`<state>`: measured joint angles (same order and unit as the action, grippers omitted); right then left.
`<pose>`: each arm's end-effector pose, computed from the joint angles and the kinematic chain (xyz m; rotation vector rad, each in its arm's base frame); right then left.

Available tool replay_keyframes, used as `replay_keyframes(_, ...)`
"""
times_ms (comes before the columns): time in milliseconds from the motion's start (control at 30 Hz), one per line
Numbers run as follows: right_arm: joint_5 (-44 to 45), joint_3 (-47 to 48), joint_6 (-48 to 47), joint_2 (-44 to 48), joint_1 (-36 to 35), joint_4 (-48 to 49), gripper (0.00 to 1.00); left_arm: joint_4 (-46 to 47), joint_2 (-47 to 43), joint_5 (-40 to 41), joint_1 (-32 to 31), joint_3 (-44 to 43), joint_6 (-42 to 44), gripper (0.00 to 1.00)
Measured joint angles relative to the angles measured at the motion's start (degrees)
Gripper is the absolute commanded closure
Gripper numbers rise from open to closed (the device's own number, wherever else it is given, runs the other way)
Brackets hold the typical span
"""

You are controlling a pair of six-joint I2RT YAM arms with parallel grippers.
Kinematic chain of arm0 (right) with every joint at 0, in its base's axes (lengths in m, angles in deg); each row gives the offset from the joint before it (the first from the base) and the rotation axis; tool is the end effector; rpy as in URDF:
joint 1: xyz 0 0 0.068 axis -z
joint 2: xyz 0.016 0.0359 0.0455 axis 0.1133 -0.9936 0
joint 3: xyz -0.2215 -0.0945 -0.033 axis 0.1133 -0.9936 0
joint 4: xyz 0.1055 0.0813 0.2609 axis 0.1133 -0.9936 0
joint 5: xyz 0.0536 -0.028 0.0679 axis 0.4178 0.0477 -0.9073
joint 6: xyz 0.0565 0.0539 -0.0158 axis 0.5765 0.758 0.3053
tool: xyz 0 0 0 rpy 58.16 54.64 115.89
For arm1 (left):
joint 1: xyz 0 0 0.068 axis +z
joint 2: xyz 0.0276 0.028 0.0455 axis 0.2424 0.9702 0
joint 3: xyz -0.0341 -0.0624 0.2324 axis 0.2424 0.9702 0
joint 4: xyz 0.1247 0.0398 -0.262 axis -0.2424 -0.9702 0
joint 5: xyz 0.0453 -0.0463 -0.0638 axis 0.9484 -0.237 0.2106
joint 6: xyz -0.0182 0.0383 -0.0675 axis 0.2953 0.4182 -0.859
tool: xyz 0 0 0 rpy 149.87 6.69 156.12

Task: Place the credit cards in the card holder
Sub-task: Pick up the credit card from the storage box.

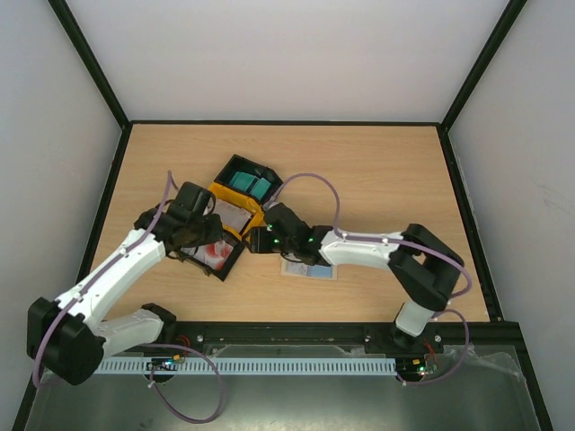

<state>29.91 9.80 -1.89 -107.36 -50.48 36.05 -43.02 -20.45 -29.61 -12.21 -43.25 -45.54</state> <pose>0.2121 0.3558 0.1123 -0.3676 2.4683 1.1679 0.2536 -0.1266 0.1889 -0.1793 2.6198 -0.4123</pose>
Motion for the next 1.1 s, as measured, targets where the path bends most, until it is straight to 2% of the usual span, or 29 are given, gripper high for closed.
replay_keyframes(200,-4.44,-6.88,2.23,11.89,1.20,4.81,0.28,2.12,-5.90,-6.47,0.02,-1.81,-2.64,0.97)
replay_keyframes(333,-7.91,-11.89,5.18,19.85,2.32,10.47,0.27,7.54,-8.28,-14.51,0.00,-2.67,-7.04,0.97)
replay_keyframes(467,-8.68,-13.53,7.76,25.62,3.37,11.72,0.39,16.98,-10.36,-24.59,-0.15,-2.64,-12.87,0.97)
replay_keyframes(567,-9.09,-13.64,9.27,29.62,4.61,11.91,0.61,24.11,-10.97,-30.34,-0.81,-2.10,-17.22,0.97)
replay_keyframes(633,-9.07,-13.68,10.21,32.13,5.07,12.04,0.69,27.28,-11.19,-32.83,-1.27,-1.31,-19.30,0.97)
replay_keyframes(800,-10.36,-16.26,12.52,36.52,5.40,14.25,0.72,31.08,-12.31,-36.13,-2.47,0.87,-22.27,0.97)
replay_keyframes(1000,-14.69,-18.53,14.97,37.05,5.40,17.20,0.92,32.28,-13.75,-36.68,-4.04,2.64,-23.78,0.97)
replay_keyframes(1067,-15.23,-18.82,15.78,37.07,5.60,17.86,0.98,32.39,-14.21,-36.30,-4.13,3.04,-23.96,0.92)
replay_keyframes(1100,-15.32,-18.93,16.02,37.18,5.64,18.10,0.98,32.35,-14.36,-36.00,-4.13,3.21,-23.93,0.84)
